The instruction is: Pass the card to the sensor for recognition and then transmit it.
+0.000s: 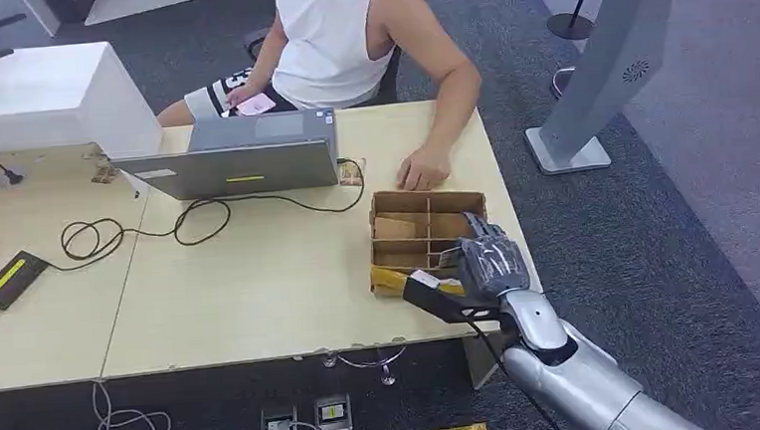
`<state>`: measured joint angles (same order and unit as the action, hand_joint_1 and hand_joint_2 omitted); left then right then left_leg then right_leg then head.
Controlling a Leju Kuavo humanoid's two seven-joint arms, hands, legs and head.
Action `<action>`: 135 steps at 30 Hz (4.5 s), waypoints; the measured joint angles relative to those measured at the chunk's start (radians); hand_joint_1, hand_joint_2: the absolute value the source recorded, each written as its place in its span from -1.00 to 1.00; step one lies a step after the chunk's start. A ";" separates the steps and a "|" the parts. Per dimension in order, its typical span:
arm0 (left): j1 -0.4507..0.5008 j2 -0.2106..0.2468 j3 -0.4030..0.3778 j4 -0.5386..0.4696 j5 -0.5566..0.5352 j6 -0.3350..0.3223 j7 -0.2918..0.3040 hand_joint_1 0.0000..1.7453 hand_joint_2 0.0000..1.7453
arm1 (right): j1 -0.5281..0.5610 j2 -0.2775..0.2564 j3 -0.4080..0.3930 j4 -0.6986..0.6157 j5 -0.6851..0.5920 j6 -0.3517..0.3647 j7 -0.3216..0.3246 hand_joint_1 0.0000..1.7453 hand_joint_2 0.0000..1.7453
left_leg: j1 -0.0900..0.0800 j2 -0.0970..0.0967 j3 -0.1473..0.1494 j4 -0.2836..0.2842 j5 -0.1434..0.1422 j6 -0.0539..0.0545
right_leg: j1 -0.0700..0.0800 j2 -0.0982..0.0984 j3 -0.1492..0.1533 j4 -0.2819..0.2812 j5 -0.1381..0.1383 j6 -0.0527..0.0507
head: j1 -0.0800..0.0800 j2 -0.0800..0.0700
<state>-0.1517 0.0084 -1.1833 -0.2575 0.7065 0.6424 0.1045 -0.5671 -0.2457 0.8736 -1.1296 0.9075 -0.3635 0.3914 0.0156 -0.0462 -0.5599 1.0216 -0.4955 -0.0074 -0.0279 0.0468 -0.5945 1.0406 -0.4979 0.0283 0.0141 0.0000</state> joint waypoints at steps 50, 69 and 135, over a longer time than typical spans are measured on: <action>-0.011 -0.019 0.000 0.000 -0.018 0.017 -0.007 -1.00 -1.00 | -0.320 -0.143 -0.079 -0.252 0.043 0.135 0.126 1.00 1.00 | 0.000 0.001 0.000 0.000 0.000 0.000 | 0.000 0.000 0.000 0.000 0.001 0.000 | 0.000 0.000; -0.022 -0.019 -0.002 0.000 -0.042 0.004 0.003 -1.00 -1.00 | -0.353 -0.148 -0.071 -0.247 0.034 0.215 0.142 1.00 1.00 | 0.000 0.001 -0.001 0.000 0.000 0.000 | 0.000 0.000 0.000 0.000 0.001 0.000 | 0.000 0.000; 0.050 -0.018 0.062 0.012 0.035 0.050 -0.034 -1.00 -1.00 | 0.393 -0.140 -1.230 -0.515 0.186 -0.337 -0.314 -1.00 1.00 | 0.001 -0.002 0.001 0.000 -0.003 0.000 | 0.001 -0.003 0.001 -0.002 -0.001 -0.001 | 0.000 0.000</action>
<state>-0.1013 -0.0095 -1.1212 -0.2457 0.7416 0.6928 0.0702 -0.1745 -0.3857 -0.3562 -1.6442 1.0933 -0.7004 0.0771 0.0165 -0.0482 -0.5588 1.0217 -0.4987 -0.0072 -0.0268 0.0437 -0.5930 1.0381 -0.4993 0.0277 0.0137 0.0000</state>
